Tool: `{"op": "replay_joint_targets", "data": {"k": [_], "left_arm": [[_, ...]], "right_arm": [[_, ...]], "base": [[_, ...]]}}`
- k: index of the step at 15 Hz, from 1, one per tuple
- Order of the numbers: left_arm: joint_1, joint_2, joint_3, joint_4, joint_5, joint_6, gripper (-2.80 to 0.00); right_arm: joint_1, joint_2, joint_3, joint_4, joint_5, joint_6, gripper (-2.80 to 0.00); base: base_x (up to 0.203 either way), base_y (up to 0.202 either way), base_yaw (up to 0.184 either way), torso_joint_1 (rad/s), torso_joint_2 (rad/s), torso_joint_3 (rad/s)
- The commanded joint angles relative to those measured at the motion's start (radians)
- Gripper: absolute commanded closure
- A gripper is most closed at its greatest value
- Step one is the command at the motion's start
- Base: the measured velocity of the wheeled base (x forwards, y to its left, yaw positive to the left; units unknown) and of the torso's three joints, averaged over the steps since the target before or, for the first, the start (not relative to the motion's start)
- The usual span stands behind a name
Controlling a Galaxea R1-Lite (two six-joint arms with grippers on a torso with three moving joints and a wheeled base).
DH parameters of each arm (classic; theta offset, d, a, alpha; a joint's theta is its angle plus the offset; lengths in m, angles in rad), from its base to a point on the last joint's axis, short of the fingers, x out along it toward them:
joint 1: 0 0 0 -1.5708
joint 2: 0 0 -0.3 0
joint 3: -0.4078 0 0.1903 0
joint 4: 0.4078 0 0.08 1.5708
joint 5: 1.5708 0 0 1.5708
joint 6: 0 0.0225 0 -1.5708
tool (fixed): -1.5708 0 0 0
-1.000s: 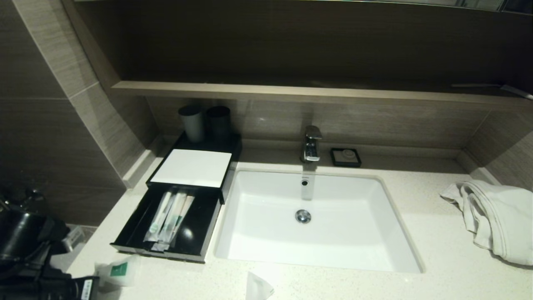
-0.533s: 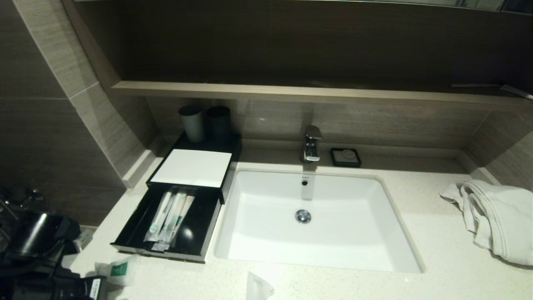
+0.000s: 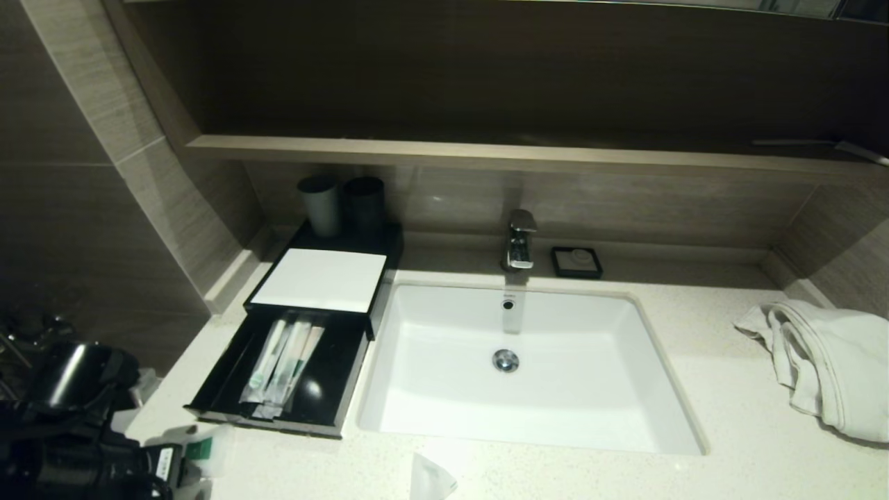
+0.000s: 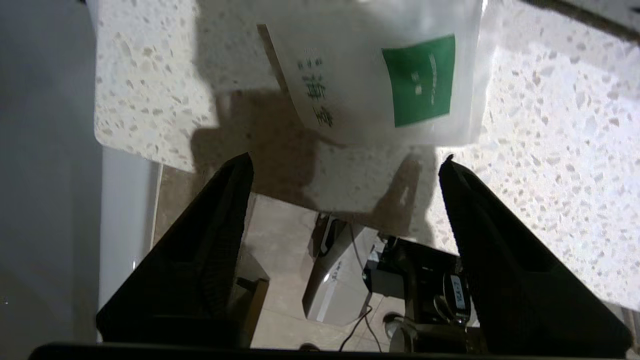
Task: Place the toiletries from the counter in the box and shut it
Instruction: Pick up the bathroom toiletry
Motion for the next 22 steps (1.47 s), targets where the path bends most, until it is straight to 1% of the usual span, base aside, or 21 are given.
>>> {"op": "replay_joint_targets", "data": {"k": [1,6,13,14,22], "left_arm": [[0.012,0.043,-0.014,-0.008,0.0,0.001,-2.8],[0.015,0.1,-0.056,-0.01,0.002,0.0,-2.8],[0.015,0.124,-0.058,-0.011,0.002,-0.004,-2.8],[0.015,0.126,-0.058,-0.016,0.002,-0.004,0.0],[0.016,0.096,-0.044,-0.019,0.002,-0.01,0.0]], "right_arm": [[0.0,0.0,0.0,0.0,0.0,0.0,0.0],[0.0,0.0,0.0,0.0,0.0,0.0,0.0],[0.0,0.0,0.0,0.0,0.0,0.0,0.0],[0.0,0.0,0.0,0.0,0.0,0.0,0.0],[0.0,0.0,0.0,0.0,0.0,0.0,0.0]], "base": [[0.0,0.0,0.0,0.0,0.0,0.0],[0.0,0.0,0.0,0.0,0.0,0.0],[0.0,0.0,0.0,0.0,0.0,0.0],[0.0,0.0,0.0,0.0,0.0,0.0],[0.0,0.0,0.0,0.0,0.0,0.0]]}}
